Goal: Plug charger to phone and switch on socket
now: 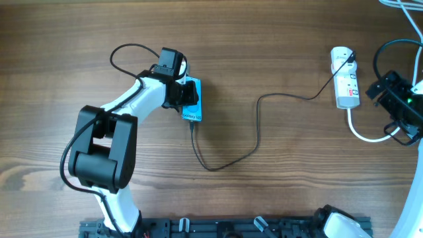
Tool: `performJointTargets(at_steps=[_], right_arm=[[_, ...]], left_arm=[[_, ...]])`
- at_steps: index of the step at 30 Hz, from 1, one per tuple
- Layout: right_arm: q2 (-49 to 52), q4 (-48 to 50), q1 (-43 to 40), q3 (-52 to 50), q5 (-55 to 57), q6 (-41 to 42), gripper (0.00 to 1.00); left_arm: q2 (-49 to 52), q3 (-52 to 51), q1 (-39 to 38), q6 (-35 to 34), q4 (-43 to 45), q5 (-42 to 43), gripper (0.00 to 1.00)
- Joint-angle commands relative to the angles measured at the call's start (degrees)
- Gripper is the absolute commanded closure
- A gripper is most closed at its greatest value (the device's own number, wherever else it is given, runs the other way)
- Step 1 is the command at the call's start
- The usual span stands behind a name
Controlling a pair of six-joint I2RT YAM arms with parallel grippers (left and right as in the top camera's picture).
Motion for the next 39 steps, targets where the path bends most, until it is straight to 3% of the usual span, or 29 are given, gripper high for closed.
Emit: performJointTargets(at_steps=[1,39], right_arm=[[-0.2,0.0,-0.1,0.2,-0.9,-0.7,0.0],[0.0,0.2,-0.1,0.2,-0.9,-0.7,0.0]], left_arm=[[1.1,-0.2,-0.2,0.1,0.2,-1.0,0.56],[2.5,-0.2,-1.8,0.1,1.2,-1.0,0.51]])
